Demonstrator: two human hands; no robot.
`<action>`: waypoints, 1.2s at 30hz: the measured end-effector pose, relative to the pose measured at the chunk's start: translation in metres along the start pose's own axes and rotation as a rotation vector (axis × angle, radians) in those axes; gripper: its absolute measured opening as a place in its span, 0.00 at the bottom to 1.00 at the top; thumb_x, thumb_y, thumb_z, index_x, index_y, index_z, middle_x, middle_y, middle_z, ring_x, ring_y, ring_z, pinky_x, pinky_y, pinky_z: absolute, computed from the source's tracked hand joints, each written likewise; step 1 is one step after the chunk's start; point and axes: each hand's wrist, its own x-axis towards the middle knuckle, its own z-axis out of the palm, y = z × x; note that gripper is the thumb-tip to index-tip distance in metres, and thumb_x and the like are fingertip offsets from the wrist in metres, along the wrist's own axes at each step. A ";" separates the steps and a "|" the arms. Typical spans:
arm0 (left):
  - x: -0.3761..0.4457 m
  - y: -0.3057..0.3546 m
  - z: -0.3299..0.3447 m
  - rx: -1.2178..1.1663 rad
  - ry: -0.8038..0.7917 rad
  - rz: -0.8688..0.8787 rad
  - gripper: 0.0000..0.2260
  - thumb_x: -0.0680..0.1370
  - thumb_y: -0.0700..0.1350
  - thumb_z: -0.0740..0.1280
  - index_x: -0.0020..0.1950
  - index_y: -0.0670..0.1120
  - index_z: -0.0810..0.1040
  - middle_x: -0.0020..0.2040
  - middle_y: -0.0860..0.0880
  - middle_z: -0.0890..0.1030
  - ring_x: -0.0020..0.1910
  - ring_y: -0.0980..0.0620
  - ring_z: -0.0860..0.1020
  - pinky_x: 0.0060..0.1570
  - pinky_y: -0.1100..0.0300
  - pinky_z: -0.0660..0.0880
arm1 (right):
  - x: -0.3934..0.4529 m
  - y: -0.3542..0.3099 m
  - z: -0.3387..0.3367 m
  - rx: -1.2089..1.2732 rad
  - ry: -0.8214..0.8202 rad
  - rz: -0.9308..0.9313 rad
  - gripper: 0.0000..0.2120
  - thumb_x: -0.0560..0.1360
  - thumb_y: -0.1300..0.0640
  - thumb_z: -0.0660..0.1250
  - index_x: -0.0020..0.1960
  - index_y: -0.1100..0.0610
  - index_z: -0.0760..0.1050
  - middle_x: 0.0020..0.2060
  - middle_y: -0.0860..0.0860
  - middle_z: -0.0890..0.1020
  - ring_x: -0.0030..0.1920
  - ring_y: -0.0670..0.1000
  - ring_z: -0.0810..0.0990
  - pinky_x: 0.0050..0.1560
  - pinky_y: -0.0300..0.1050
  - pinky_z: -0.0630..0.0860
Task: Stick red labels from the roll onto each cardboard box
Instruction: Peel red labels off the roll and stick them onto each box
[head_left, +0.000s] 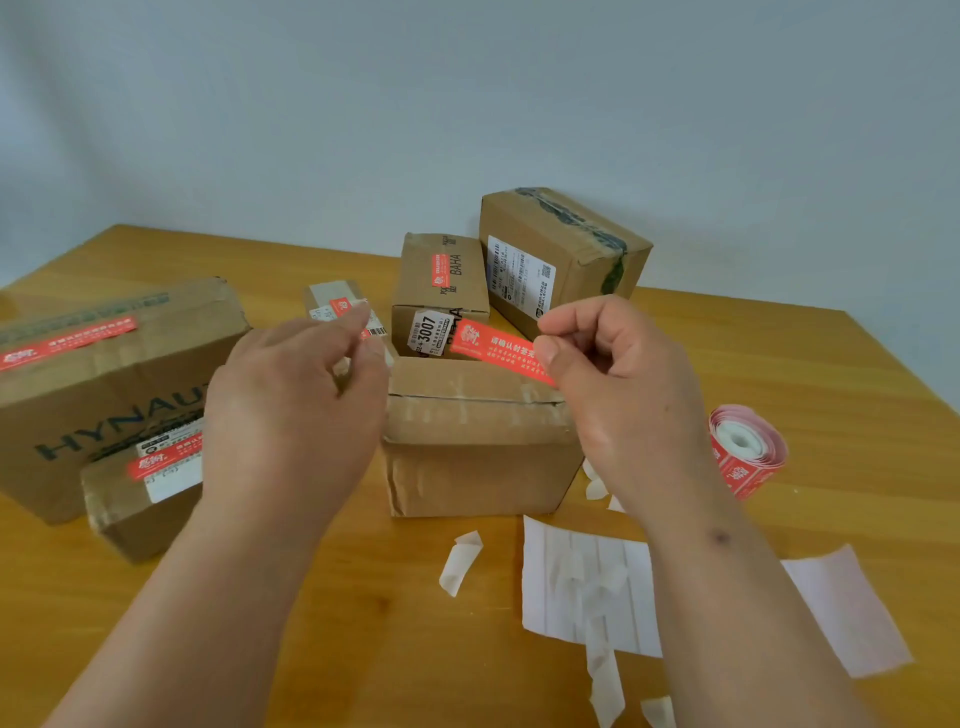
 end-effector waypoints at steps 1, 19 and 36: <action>0.003 -0.003 -0.001 -0.046 -0.039 -0.067 0.12 0.80 0.47 0.64 0.60 0.51 0.82 0.55 0.52 0.83 0.48 0.45 0.79 0.46 0.55 0.76 | 0.002 0.002 0.000 -0.017 -0.039 0.010 0.09 0.77 0.56 0.68 0.45 0.42 0.73 0.39 0.41 0.78 0.44 0.33 0.75 0.37 0.23 0.69; -0.005 -0.015 0.027 -0.195 -0.210 0.058 0.10 0.79 0.41 0.65 0.53 0.57 0.77 0.49 0.67 0.72 0.57 0.60 0.71 0.51 0.69 0.68 | 0.035 0.008 0.025 -0.336 -0.292 0.080 0.04 0.77 0.52 0.67 0.50 0.45 0.73 0.43 0.41 0.78 0.43 0.41 0.77 0.36 0.31 0.69; -0.009 -0.023 0.029 -0.149 -0.213 0.102 0.11 0.79 0.39 0.63 0.55 0.53 0.79 0.49 0.67 0.71 0.54 0.64 0.68 0.49 0.73 0.66 | 0.043 0.001 0.019 -0.210 -0.336 0.225 0.03 0.75 0.54 0.70 0.43 0.48 0.77 0.39 0.45 0.82 0.37 0.45 0.79 0.39 0.38 0.74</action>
